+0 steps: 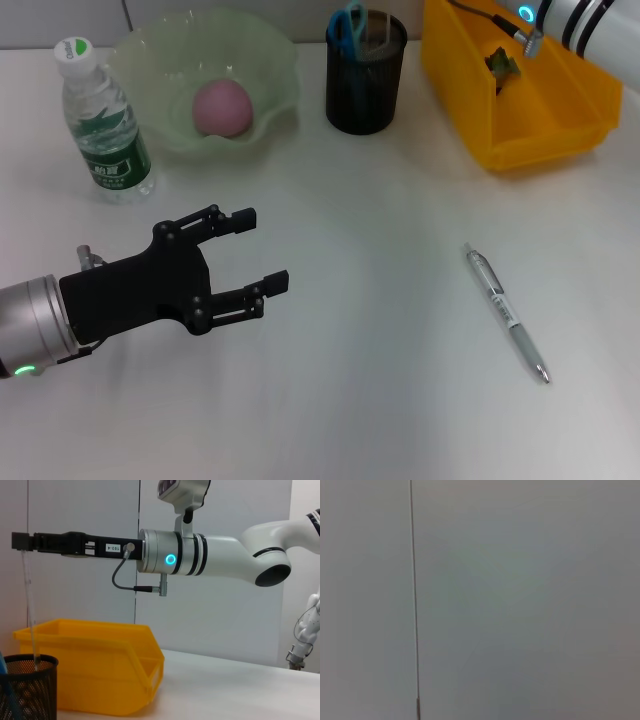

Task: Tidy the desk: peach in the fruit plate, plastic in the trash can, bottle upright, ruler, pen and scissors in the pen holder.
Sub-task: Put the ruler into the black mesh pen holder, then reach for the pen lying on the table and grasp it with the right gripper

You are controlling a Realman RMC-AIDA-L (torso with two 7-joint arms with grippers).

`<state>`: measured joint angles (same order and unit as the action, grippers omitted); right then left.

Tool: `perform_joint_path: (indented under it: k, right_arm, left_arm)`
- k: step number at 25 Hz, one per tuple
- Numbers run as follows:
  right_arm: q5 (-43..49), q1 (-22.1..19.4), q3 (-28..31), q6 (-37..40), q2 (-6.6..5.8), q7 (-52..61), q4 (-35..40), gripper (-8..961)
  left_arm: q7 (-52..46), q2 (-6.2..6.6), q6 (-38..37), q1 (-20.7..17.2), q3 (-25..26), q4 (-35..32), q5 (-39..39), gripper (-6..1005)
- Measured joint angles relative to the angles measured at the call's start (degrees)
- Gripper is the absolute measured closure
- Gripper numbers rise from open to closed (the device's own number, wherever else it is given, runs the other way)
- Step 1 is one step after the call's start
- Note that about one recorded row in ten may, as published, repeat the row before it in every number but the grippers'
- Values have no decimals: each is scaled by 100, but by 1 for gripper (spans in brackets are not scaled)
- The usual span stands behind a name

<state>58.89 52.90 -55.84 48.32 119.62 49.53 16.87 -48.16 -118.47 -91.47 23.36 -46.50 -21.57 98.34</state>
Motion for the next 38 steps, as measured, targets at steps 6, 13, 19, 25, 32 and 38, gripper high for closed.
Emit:
perform_joint_path:
  k: [6,13,19,25,32,38]
  right_arm:
    - [1,65,-9,-7,0,37,-133,452]
    - [-5,72,-6,-46,0,116,-149,440]
    - [-4,65,-5,-58,0,123,-149,376]
    - [-4,36,-5,-61,0,228,-123,283]
    - [28,-136,-11,85,-21,952,147,258]
    - [514,-909,-528,966,-116,2947,1327,259]
  left_arm:
    - [0,0,4,1,1,3,0,192]
    - [0,11,-23,-21,1,4,1,192]
    - [0,18,-31,-30,1,4,1,192]
    - [0,25,-46,-44,1,4,3,192]
    - [0,27,-89,-59,0,-20,17,192]
    - [0,43,-173,-67,-13,-43,40,192]
